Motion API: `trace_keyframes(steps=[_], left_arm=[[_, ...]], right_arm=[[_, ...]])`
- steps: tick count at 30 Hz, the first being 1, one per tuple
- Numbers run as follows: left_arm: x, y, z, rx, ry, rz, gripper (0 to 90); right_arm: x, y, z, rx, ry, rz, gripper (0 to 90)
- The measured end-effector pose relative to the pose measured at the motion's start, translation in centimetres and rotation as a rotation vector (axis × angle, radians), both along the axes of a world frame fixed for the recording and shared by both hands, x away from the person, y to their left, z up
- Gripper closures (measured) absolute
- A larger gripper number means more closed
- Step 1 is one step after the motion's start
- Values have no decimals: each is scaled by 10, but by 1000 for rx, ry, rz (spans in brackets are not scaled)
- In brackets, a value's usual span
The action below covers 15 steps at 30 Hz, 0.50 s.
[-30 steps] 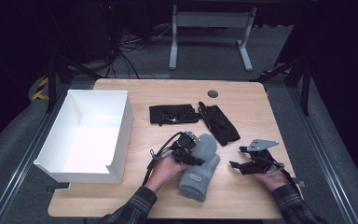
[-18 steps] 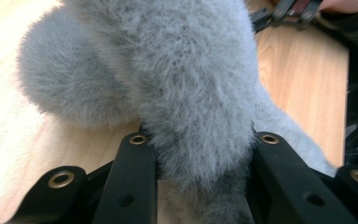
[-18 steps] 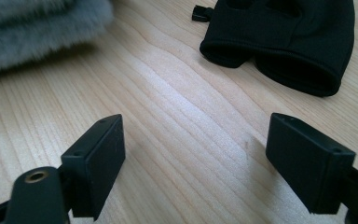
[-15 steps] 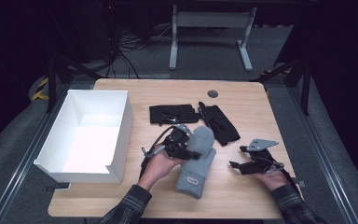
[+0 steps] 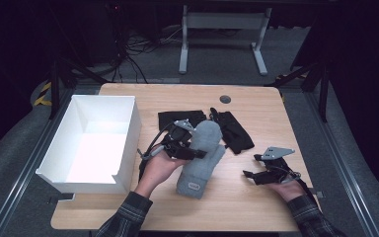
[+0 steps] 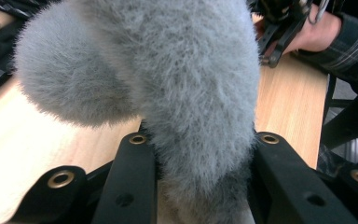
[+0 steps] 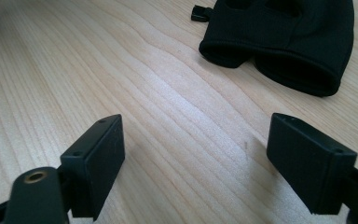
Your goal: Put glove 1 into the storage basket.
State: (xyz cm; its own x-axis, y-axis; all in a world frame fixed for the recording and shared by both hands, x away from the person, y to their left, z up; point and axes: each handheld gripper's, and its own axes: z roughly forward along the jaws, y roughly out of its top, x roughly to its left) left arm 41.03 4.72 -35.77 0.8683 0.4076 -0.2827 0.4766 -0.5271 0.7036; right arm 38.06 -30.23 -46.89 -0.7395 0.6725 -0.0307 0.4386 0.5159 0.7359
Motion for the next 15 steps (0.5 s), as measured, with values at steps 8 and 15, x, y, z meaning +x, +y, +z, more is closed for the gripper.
trace_keyframes(steps=[8, 15], left_arm=[[-2, 15, 31, -21, -33, 30, 720], [-2, 36, 54, -34, -62, 77, 720]], right_arm=[[0, 0, 0, 0, 0, -4, 195], [0, -1, 0, 1, 3, -22, 183]])
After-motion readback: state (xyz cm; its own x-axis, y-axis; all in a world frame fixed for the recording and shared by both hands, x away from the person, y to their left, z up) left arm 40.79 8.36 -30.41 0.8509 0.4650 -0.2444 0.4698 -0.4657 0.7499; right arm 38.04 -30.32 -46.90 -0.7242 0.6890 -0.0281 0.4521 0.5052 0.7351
